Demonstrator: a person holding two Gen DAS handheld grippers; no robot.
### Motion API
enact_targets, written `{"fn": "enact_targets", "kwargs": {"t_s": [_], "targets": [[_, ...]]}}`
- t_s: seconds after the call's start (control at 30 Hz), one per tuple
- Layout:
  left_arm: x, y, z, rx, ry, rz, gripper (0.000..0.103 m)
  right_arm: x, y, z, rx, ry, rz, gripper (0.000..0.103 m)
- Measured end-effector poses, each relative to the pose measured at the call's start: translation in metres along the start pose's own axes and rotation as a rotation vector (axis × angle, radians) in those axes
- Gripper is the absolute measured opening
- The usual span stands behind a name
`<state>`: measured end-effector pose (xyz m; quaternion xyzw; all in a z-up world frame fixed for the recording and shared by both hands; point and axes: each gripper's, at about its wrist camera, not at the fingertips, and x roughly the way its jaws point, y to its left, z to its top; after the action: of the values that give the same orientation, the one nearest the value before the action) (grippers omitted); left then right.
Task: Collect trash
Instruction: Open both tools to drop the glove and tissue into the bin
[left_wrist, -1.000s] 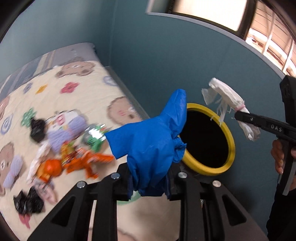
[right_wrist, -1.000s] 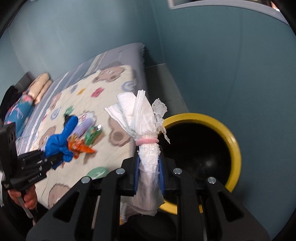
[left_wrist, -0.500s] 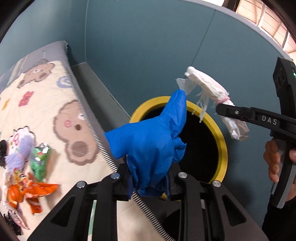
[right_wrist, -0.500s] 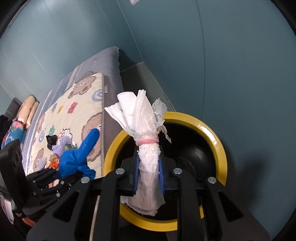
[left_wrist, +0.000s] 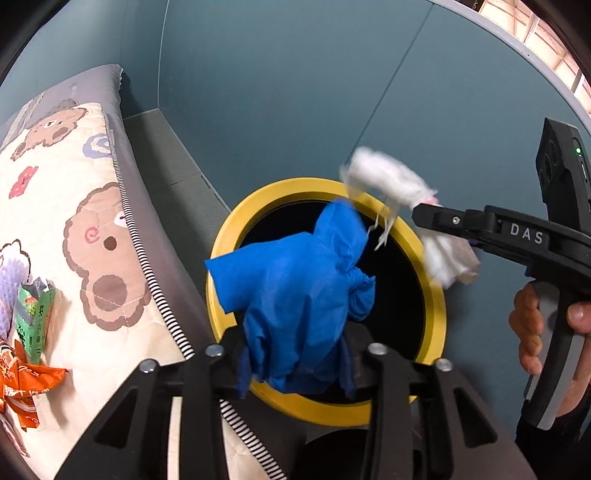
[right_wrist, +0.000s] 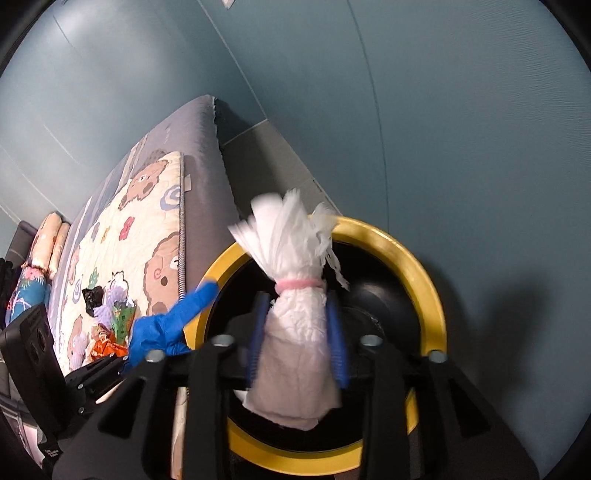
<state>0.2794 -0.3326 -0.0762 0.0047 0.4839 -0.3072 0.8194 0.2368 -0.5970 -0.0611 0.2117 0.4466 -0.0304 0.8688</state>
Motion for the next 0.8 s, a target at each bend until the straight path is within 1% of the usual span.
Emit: {"fn": "enact_targets", "kwargs": {"t_s": [0.03, 0.1, 0.17, 0.2, 0.27, 0.33, 0.43, 0.47, 0.57, 0.63, 0.73, 0.8], "targets": [[-0.001, 0.002, 0.000, -0.002, -0.004, -0.001, 0.045, -0.003, -0.001, 0.000, 0.003, -0.009, -0.005, 0.045], [-0.005, 0.002, 0.000, -0.007, -0.015, -0.011, 0.050, -0.007, -0.001, 0.001, 0.004, -0.019, -0.020, 0.046], [-0.012, 0.005, -0.001, -0.015, -0.029, -0.004, 0.063, -0.012, -0.003, 0.001, 0.011, -0.030, -0.031, 0.046], [-0.015, 0.006, -0.001, -0.018, -0.034, -0.004, 0.066, -0.015, -0.004, 0.001, 0.014, -0.032, -0.030, 0.046], [-0.022, 0.008, -0.001, -0.021, -0.048, 0.005, 0.080, -0.019, -0.004, -0.001, 0.019, -0.038, -0.033, 0.047], [-0.028, 0.010, -0.002, -0.024, -0.070, 0.027, 0.086, -0.023, -0.002, -0.002, 0.017, -0.043, -0.035, 0.048], [-0.034, 0.011, -0.002, -0.018, -0.078, 0.029, 0.088, -0.027, 0.002, -0.006, 0.014, -0.048, -0.041, 0.050], [-0.036, 0.012, -0.002, -0.028, -0.084, 0.040, 0.088, -0.028, 0.003, -0.007, 0.015, -0.047, -0.037, 0.050], [-0.044, 0.021, 0.001, -0.053, -0.094, 0.036, 0.090, -0.034, 0.008, -0.012, 0.004, -0.050, -0.034, 0.050], [-0.055, 0.028, 0.001, -0.063, -0.123, 0.050, 0.094, -0.035, 0.014, -0.015, -0.008, -0.048, -0.031, 0.051], [-0.067, 0.042, -0.002, -0.071, -0.149, 0.078, 0.095, -0.033, 0.029, -0.021, -0.034, -0.037, -0.022, 0.052], [-0.076, 0.055, -0.006, -0.079, -0.156, 0.114, 0.095, -0.031, 0.039, -0.025, -0.049, -0.029, -0.012, 0.052]]}}
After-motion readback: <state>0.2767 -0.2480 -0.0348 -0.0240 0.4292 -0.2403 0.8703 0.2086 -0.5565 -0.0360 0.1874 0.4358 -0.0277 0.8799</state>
